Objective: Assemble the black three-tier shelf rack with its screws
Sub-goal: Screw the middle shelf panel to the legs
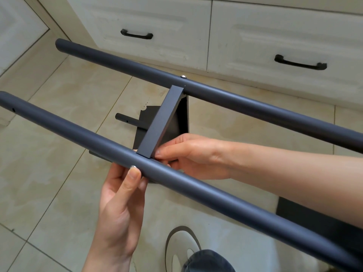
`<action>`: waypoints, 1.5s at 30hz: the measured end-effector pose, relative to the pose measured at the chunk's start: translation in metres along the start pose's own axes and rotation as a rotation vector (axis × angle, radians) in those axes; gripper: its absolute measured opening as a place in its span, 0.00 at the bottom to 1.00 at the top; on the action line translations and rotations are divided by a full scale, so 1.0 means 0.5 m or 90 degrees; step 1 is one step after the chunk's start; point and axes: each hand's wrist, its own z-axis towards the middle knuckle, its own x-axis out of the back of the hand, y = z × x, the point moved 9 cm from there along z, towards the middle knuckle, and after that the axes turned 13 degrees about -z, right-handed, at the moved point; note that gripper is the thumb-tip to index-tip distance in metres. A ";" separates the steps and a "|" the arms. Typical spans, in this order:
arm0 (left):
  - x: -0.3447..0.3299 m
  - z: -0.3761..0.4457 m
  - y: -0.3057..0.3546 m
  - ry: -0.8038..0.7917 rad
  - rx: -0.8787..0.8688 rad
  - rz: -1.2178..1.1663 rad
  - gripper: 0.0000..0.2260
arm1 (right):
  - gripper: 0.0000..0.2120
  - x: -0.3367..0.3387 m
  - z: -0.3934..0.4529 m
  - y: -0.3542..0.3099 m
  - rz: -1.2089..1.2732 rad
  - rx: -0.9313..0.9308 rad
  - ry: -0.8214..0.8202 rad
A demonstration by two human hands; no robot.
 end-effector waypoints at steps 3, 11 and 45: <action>0.003 -0.002 -0.002 -0.001 0.006 -0.006 0.29 | 0.12 0.004 -0.004 0.001 -0.018 -0.051 -0.002; 0.002 0.002 0.004 -0.008 0.001 0.008 0.29 | 0.11 0.003 -0.031 -0.016 -0.059 -0.131 0.028; -0.442 -0.136 0.163 -0.101 -0.266 0.365 0.05 | 0.35 0.039 -0.445 -0.248 -0.192 0.053 0.379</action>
